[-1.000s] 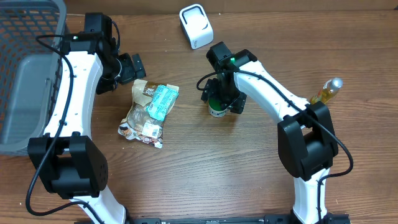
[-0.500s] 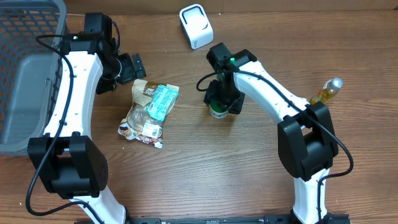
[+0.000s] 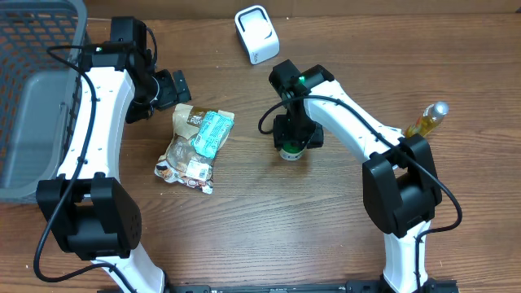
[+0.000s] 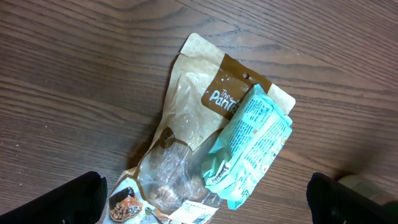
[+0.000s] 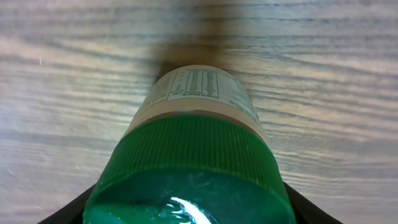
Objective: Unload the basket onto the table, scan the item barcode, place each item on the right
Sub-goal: 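Lower the right gripper around the jar and close on it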
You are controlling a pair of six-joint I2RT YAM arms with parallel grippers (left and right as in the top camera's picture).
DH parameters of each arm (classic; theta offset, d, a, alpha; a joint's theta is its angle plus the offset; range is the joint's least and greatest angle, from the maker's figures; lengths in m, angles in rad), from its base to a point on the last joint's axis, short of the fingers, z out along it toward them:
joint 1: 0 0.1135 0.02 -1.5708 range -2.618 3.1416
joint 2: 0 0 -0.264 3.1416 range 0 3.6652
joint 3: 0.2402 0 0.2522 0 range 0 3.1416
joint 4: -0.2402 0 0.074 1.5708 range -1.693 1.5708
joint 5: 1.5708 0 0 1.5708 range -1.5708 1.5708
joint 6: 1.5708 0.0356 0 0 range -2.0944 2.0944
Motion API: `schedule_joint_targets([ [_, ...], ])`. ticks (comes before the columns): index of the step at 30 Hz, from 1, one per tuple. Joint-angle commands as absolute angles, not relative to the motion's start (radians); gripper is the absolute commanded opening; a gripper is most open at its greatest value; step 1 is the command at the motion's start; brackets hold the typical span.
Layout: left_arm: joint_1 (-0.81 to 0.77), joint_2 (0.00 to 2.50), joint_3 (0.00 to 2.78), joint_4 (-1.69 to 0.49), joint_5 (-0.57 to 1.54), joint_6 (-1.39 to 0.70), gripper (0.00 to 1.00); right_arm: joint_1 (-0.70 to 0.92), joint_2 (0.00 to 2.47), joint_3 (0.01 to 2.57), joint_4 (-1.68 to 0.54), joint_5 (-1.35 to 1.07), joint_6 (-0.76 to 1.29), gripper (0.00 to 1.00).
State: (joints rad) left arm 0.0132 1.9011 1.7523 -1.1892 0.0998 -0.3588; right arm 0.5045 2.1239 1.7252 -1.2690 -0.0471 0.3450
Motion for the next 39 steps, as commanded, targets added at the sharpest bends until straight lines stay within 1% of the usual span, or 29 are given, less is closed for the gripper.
schedule_joint_targets([
  [1, 0.012, 1.904, 1.740, -1.189, 0.094, -0.344, 1.00, 0.500, 2.126, 1.723, -1.262, -0.009, 0.157, 0.53],
  [2, 0.012, 1.904, 1.740, -1.189, 0.094, -0.344, 1.00, 0.500, 2.126, 1.723, -1.258, -0.008, 0.139, 0.53],
  [3, 0.012, 1.904, 1.740, -1.189, 0.094, -0.344, 1.00, 0.500, 2.126, 1.723, -1.255, -0.009, 0.124, 0.57],
  [4, 0.012, 1.904, 1.740, -1.189, 0.094, -0.344, 1.00, 0.500, 2.126, 1.723, -1.254, -0.007, 0.117, 0.64],
  [5, 0.012, 1.904, 1.740, -1.189, 0.094, -0.344, 1.00, 0.500, 2.126, 1.723, -1.254, -0.005, 0.111, 0.79],
  [6, 0.012, 1.904, 1.740, -1.189, 0.094, -0.344, 1.00, 0.500, 2.126, 1.723, -1.254, -0.004, 0.103, 0.87],
  [7, 0.012, 1.904, 1.740, -1.189, 0.094, -0.344, 1.00, 0.500, 2.126, 1.723, -1.254, -0.004, 0.103, 0.98],
  [8, 0.012, 1.904, 1.740, -1.189, 0.094, -0.344, 1.00, 0.500, 2.126, 1.723, -1.251, -0.005, 0.104, 1.00],
  [10, 0.012, 1.904, 1.740, -1.189, 0.094, -0.344, 1.00, 0.500, 2.126, 1.723, -1.247, -0.005, 0.218, 1.00],
  [12, 0.012, 1.904, 1.740, -1.189, 0.094, -0.344, 1.00, 0.500, 2.126, 1.723, -1.266, -0.005, 0.425, 1.00],
  [15, 0.012, 1.904, 1.740, -1.189, 0.094, -0.344, 1.00, 0.500, 2.126, 1.723, -1.295, -0.005, 0.624, 1.00],
  [18, 0.012, 1.904, 1.740, -1.189, 0.094, -0.344, 1.00, 0.506, 2.126, 1.723, -1.280, -0.005, 0.634, 1.00],
  [20, 0.012, 1.904, 1.740, -1.189, 0.094, -0.344, 1.00, 0.506, 2.126, 1.723, -1.282, -0.004, 0.659, 0.96],
  [21, 0.012, 1.904, 1.740, -1.189, 0.094, -0.344, 1.00, 0.506, 2.126, 1.723, -1.284, -0.004, 0.658, 0.91],
  [22, 0.012, 1.904, 1.740, -1.189, 0.094, -0.344, 1.00, 0.506, 2.126, 1.723, -1.285, -0.001, 0.658, 0.84],
  [24, 0.012, 1.904, 1.740, -1.189, 0.094, -0.344, 1.00, 0.506, 2.126, 1.723, -1.280, -0.001, 0.658, 0.78],
  [25, 0.012, 1.904, 1.740, -1.189, 0.094, -0.344, 1.00, 0.506, 2.126, 1.723, -1.272, -0.001, 0.652, 0.77],
  [30, 0.012, 1.904, 1.740, -1.189, 0.094, -0.344, 1.00, 0.506, 2.126, 1.723, -1.250, 0.004, 0.620, 0.61],
  [36, 0.012, 1.904, 1.740, -1.189, 0.094, -0.344, 1.00, 0.506, 2.126, 1.723, -1.235, 0.094, 0.620, 0.60],
  [39, 0.012, 1.904, 1.740, -1.189, 0.094, -0.344, 1.00, 0.506, 2.126, 1.723, -1.236, 0.101, 0.620, 0.61],
])
